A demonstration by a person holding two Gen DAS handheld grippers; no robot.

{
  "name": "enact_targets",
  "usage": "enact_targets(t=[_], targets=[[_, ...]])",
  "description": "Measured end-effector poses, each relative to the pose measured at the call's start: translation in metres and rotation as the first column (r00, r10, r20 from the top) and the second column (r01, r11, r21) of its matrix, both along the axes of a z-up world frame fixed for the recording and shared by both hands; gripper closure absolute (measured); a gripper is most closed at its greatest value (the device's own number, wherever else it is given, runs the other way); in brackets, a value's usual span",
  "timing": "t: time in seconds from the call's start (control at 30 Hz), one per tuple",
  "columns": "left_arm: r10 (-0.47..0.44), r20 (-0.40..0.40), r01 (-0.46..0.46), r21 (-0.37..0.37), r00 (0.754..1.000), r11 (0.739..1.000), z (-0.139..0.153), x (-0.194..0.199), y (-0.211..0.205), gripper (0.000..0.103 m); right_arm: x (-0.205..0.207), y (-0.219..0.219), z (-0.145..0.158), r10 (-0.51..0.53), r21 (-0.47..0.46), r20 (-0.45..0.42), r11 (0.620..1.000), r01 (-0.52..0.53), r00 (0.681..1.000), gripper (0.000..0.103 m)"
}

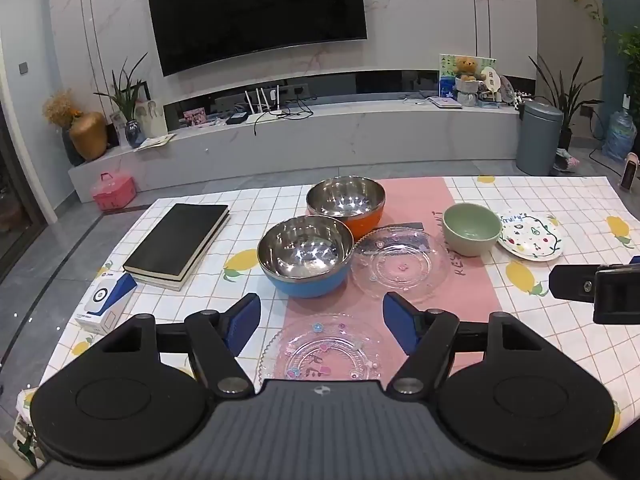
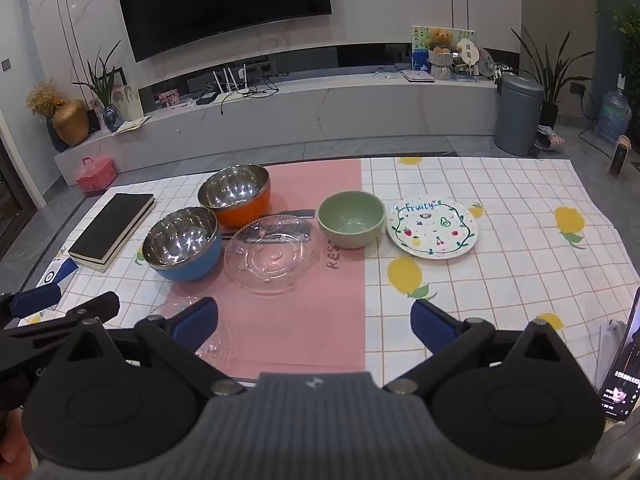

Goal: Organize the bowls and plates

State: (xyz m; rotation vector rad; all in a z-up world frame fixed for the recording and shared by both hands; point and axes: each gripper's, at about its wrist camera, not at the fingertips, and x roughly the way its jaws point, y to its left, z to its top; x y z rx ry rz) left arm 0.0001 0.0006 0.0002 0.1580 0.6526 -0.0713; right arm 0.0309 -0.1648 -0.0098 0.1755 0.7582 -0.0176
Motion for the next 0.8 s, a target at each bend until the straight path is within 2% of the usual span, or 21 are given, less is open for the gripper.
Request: enact_targets(t=[0.2,0.23,0.37,0.43,0.63,0.8], targets=[[-0.045,-0.02,0.044,-0.039,0.999,0.998,-0.001,-0.003,0.001,0.027,-0.001,0.0,0.004,-0.002,-0.003,0.003,1.0,0.002,1.0,0.003],[0.005,-0.013,-0.006,-0.035,1.0,0.999,0.002,-0.001,0.004,0.027,0.0,0.0,0.007,-0.001,-0.004,0.002,1.0,0.001,1.0,0.003],[0.005,-0.047,-0.009,-0.083,0.999,0.997,0.0,0.004,0.005,0.031,-0.002,0.001,0.01,0.0,-0.017,0.005,1.0,0.0,1.0,0.003],[0.006,-0.04,-0.01,-0.1,0.999,0.995,-0.003,0.0,0.007,0.031,-0.002,0.002,0.013,-0.001,-0.018,0.008,1.0,0.001,1.0,0.003],[0.03,0.004,-0.029,-0.055,1.0,0.998,-0.004,-0.002,0.004,0.033,-0.003,0.005,0.004,0.008,-0.022,0.014,1.0,-0.007,1.0,0.003],[0.02,-0.02,-0.022,-0.069,1.0,0.997,-0.006,0.001,0.008,0.037,-0.002,0.006,0.002,0.009,-0.028,0.008,1.0,-0.009,1.0,0.003]])
